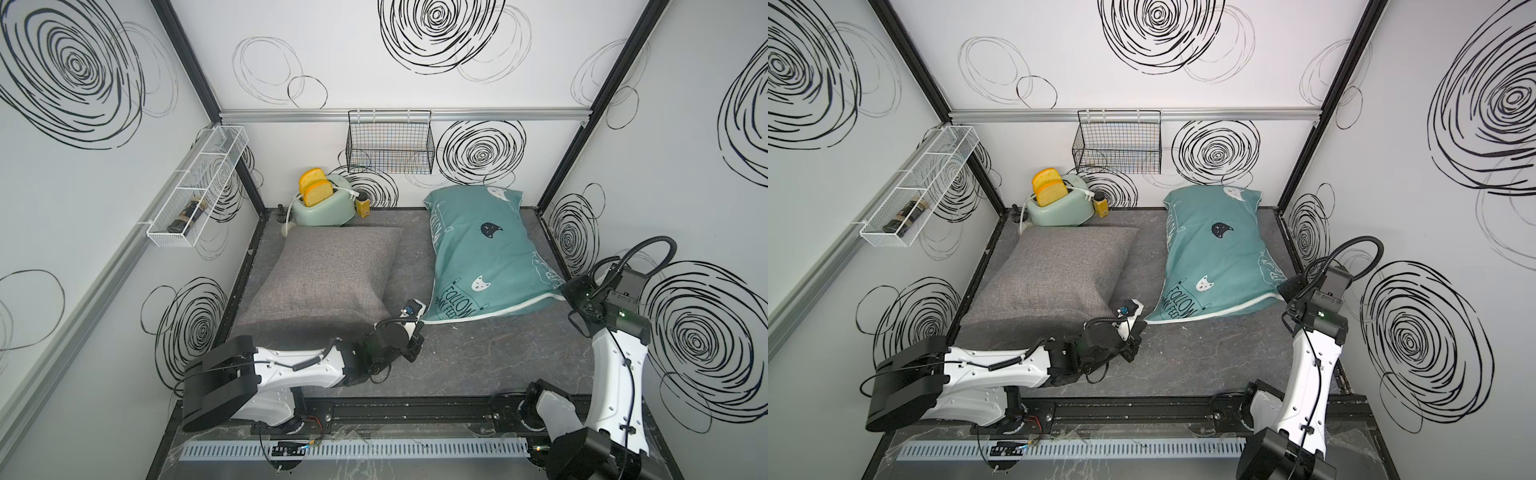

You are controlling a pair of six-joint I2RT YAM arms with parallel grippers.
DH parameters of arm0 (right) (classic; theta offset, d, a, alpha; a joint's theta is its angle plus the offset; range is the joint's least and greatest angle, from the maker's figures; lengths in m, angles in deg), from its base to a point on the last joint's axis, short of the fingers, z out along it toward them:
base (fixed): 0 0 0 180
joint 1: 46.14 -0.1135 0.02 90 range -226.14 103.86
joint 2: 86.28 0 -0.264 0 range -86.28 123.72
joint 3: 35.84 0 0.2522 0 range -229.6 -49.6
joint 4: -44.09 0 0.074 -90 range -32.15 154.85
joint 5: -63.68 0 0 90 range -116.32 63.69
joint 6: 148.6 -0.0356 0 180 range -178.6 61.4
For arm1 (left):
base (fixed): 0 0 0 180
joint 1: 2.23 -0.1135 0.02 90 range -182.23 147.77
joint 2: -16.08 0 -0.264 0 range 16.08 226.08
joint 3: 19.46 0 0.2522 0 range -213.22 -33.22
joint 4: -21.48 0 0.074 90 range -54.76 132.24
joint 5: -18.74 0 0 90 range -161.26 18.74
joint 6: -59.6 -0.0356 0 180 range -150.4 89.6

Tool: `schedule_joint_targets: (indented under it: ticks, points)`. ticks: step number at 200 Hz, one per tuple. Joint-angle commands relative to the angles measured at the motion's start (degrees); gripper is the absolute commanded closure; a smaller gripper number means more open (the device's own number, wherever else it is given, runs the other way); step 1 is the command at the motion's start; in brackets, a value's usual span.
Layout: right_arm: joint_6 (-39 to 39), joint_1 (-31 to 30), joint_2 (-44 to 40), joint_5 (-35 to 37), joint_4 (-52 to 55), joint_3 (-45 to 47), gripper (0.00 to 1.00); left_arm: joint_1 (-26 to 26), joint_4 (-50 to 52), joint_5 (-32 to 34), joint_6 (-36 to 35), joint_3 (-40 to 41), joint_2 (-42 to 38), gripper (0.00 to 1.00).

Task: Zip up pillowcases
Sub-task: Zip the zipper on the pillowcase, then reset both arms

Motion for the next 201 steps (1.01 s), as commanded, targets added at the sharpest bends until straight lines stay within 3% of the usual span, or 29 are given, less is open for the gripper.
schedule_joint_targets:
  ticks: [1,37,62,67,83,96,113,134,139,158,185,201]
  points:
    - [0.6,0.6,-0.3,0.8,-6.6,0.1,1.00,-0.2,0.1,0.9,-0.1,-0.2,-0.3,1.00]
    - [2.8,0.6,1.6,3.7,-5.9,0.7,1.00,-1.4,2.6,1.5,0.0,-1.3,-2.2,1.00]
    - [2.9,-0.1,1.9,0.5,-6.7,1.0,1.00,-2.5,3.3,1.2,0.5,-1.9,-4.6,1.00]
    - [3.1,-0.4,1.8,0.2,-6.8,1.0,0.96,-2.4,3.5,1.0,0.4,-2.2,-5.0,1.00]
    - [4.3,-1.9,1.5,1.4,-6.1,0.3,0.75,-2.5,5.2,0.6,-0.1,-3.7,-6.0,0.66]
    - [5.3,-2.9,0.8,3.2,-5.2,-0.6,0.57,-2.5,6.9,0.3,-1.3,-5.3,-7.5,0.54]
    - [5.9,-3.8,-0.2,4.5,-4.8,-1.7,0.42,-3.1,9.2,0.5,-2.4,-7.1,-10.2,0.37]
    - [5.3,-5.3,-1.1,5.4,-6.4,-2.7,0.23,-5.4,13.2,1.3,-3.5,-9.0,-14.9,0.00]
    - [5.1,-6.0,-1.0,5.8,-7.3,-2.6,0.19,-6.3,14.5,2.4,-3.5,-9.6,-16.3,0.04]
    - [5.4,-11.4,-0.1,12.9,-12.6,-1.3,0.00,-12.6,20.3,7.1,-4.6,-11.9,-21.3,0.04]
    - [9.9,-19.6,1.6,24.1,-24.3,2.6,0.02,-29.9,25.1,12.6,-5.2,-11.8,-26.4,0.04]
    - [13.4,-21.1,2.9,27.3,-34.3,8.2,0.02,-42.7,22.9,11.3,-5.4,-8.4,-26.9,0.04]
